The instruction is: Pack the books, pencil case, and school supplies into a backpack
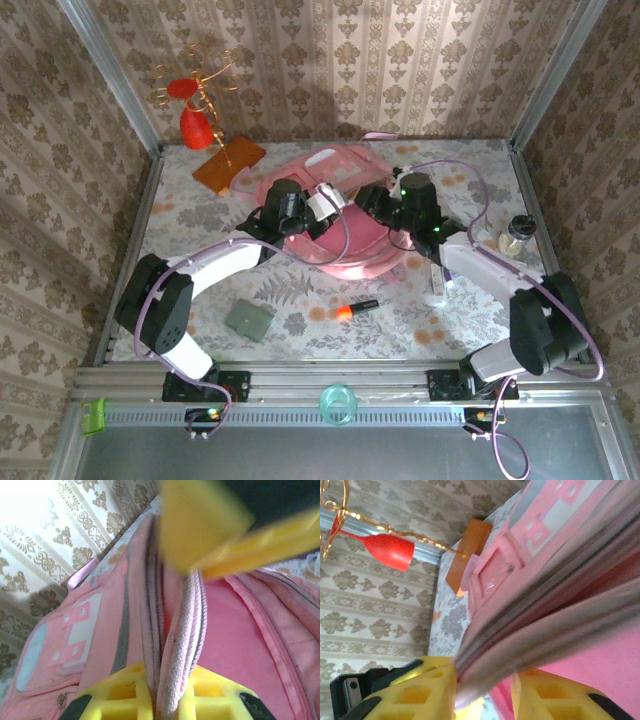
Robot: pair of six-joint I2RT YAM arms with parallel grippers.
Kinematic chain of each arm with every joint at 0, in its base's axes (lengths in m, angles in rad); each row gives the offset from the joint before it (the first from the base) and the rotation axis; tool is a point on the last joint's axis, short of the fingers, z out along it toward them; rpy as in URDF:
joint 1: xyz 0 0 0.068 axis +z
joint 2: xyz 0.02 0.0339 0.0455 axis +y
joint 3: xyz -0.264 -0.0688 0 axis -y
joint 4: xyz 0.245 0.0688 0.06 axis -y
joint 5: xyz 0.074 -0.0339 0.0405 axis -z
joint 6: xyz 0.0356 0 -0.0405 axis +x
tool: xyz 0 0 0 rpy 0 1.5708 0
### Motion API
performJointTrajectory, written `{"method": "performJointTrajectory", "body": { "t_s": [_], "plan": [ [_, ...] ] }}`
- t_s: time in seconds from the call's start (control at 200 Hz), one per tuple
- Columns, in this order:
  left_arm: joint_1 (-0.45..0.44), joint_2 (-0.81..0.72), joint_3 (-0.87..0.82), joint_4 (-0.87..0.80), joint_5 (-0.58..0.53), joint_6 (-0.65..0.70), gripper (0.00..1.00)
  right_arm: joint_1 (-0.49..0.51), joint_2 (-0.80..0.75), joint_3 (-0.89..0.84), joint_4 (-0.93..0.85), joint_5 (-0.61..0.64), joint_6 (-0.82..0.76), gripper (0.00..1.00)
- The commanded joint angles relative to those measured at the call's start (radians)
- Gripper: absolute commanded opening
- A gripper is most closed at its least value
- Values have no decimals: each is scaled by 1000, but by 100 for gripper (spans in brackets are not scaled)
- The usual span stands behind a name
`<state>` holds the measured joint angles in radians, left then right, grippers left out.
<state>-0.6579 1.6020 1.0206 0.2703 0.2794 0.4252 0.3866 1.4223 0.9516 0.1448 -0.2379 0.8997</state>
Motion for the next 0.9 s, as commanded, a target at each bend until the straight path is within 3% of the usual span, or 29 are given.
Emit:
{"method": "performJointTrajectory", "body": {
  "t_s": [0.0, 0.16, 0.31, 0.47, 0.585, 0.695, 0.895],
  "plan": [
    [42, -13, 16, 78, 25, -73, 0, -93, -144, -25, -290, 117, -219, 51],
    [56, -15, 3, 121, 60, -130, 0, -226, -192, -85, -514, 423, -448, 79],
    [60, -19, -17, 170, 88, -155, 0, -361, 4, -35, -580, 409, -519, 100],
    [60, -21, -23, 175, 97, -160, 0, -370, 227, 87, -657, 444, -570, 100],
    [60, -29, -25, 172, 100, -152, 0, -381, 307, 124, -676, 496, -587, 100],
    [60, -33, -30, 167, 104, -141, 0, -396, 362, 151, -677, 469, -596, 100],
    [60, -39, -39, 156, 104, -128, 0, -409, 414, 183, -677, 392, -611, 88]
  ]
}}
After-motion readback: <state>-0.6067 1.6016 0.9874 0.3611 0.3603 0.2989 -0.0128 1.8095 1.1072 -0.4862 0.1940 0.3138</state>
